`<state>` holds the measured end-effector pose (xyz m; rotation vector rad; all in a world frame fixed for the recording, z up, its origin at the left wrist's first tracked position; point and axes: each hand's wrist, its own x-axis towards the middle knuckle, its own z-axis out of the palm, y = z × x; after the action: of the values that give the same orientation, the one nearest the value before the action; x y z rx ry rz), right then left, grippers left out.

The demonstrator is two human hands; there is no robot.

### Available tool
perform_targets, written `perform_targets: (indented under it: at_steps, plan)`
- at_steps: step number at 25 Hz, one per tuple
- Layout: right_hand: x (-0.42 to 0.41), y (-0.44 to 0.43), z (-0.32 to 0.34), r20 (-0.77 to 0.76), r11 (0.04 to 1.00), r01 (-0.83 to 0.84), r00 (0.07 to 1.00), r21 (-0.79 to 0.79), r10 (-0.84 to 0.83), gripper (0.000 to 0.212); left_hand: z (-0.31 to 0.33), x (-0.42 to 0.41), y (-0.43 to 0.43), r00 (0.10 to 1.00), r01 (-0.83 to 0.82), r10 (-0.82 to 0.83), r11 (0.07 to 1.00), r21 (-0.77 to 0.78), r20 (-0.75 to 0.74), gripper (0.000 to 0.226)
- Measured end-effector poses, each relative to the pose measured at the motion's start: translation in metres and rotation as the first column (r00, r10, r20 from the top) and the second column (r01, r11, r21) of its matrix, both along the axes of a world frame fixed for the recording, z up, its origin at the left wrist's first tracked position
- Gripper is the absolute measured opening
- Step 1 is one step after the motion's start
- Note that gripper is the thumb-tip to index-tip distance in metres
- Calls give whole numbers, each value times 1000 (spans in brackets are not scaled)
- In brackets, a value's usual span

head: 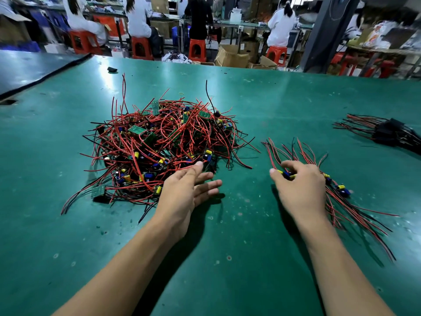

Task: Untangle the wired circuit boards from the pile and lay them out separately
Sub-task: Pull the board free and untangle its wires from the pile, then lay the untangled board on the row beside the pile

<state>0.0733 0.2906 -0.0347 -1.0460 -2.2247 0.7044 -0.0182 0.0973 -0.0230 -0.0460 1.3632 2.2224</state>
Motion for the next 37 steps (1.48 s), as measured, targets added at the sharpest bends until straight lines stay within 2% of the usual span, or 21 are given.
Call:
perform_targets:
  at_steps: [1,3,6,8,10,13,15,17,18,20,21,23,24,25,27,28,30,31,34,37]
  plan:
    - [-1,-5,-1,11,999,-10,1000,42,9,33,0,0,1,1000,-10,10,1000,17,4,20]
    - [-6,-18,-2,-65,989,-134,988,62,138,28,1,0,3,1000,-18,17,998,61,17,25]
    - [-13,-33,-5,-56,944,-318,948,-94,313,26,2,-3,3,998,-59,57,996,66,41,35]
    - [-14,-30,-10,32,956,-272,960,-108,277,32,2,-3,0,996,-84,82,996,41,31,36]
    - [-10,-24,-11,51,978,-189,980,-94,194,33,3,-1,-2,997,-72,71,996,47,22,31]
    - [-10,-26,-6,-98,979,-170,982,-117,159,25,5,8,1,998,59,-59,998,17,-17,30]
    - [-11,-32,-5,-168,944,-272,956,-187,242,31,6,17,4,976,202,-201,979,0,-83,30]
    - [-11,-42,-4,-229,814,-461,886,-354,403,55,5,24,6,936,327,-322,945,16,-141,30]
    - [-10,-46,-3,-305,698,-545,838,-464,452,59,5,26,5,921,365,-356,931,30,-158,30]
    - [-8,-52,2,-447,422,-645,755,-637,480,47,7,23,2,912,384,-371,922,44,-175,32]
    - [-6,-52,4,-479,323,-675,715,-664,509,38,8,20,0,914,372,-359,927,37,-187,33]
    - [-3,-50,6,-511,213,-724,635,-656,580,28,10,14,-4,922,333,-317,942,37,-222,33]
    - [-3,-49,6,-516,216,-732,628,-646,582,24,10,11,-5,927,309,-288,950,52,-239,33]
    - [-5,-49,6,-520,272,-732,650,-625,555,21,10,8,-6,934,283,-258,956,71,-247,34]
    - [-10,-46,8,-580,462,-715,697,-524,421,23,8,4,-7,941,262,-238,962,73,-242,34]
    - [-11,-43,11,-638,531,-702,690,-475,342,27,7,5,-6,938,276,-259,960,48,-230,33]
    - [-11,-35,17,-737,581,-692,640,-429,219,35,4,9,-3,935,302,-303,953,-36,-184,26]
    - [-10,-34,19,-753,605,-691,621,-396,217,39,3,12,-1,938,306,-313,950,-64,-152,22]
    - [-8,-46,18,-687,662,-708,609,-245,397,44,-1,18,5,924,367,-370,929,-48,-102,39]
    - [-9,-54,18,-651,693,-694,620,-194,438,41,2,16,1,909,408,-404,913,17,-101,31]
